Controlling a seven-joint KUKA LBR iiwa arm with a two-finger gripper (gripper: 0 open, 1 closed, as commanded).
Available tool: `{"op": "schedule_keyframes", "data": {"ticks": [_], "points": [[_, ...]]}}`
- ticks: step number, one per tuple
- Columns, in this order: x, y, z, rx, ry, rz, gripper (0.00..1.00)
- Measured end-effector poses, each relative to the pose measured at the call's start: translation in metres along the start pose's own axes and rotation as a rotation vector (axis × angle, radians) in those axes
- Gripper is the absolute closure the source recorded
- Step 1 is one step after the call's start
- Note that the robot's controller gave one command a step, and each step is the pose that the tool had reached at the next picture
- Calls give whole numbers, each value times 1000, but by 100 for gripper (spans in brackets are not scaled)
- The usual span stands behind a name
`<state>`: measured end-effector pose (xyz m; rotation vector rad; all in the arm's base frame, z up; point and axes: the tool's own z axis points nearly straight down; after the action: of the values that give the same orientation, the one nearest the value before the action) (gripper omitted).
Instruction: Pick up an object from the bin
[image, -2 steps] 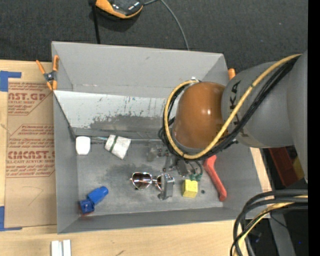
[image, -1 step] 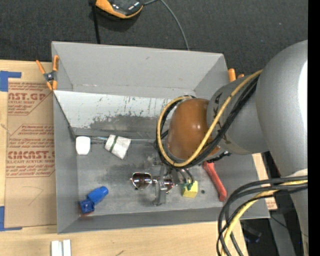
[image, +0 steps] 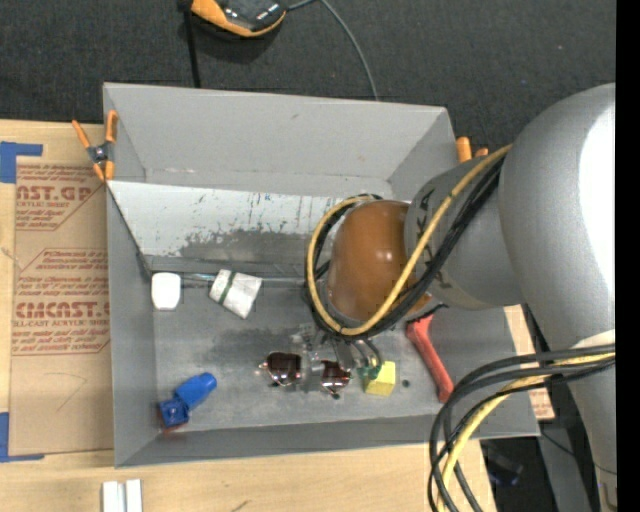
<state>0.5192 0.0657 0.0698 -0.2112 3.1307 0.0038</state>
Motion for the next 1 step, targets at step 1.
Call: {"op": "schedule_keyframes", "data": {"ticks": [1], "points": [[0,0,0,0,0,0,100]]}}
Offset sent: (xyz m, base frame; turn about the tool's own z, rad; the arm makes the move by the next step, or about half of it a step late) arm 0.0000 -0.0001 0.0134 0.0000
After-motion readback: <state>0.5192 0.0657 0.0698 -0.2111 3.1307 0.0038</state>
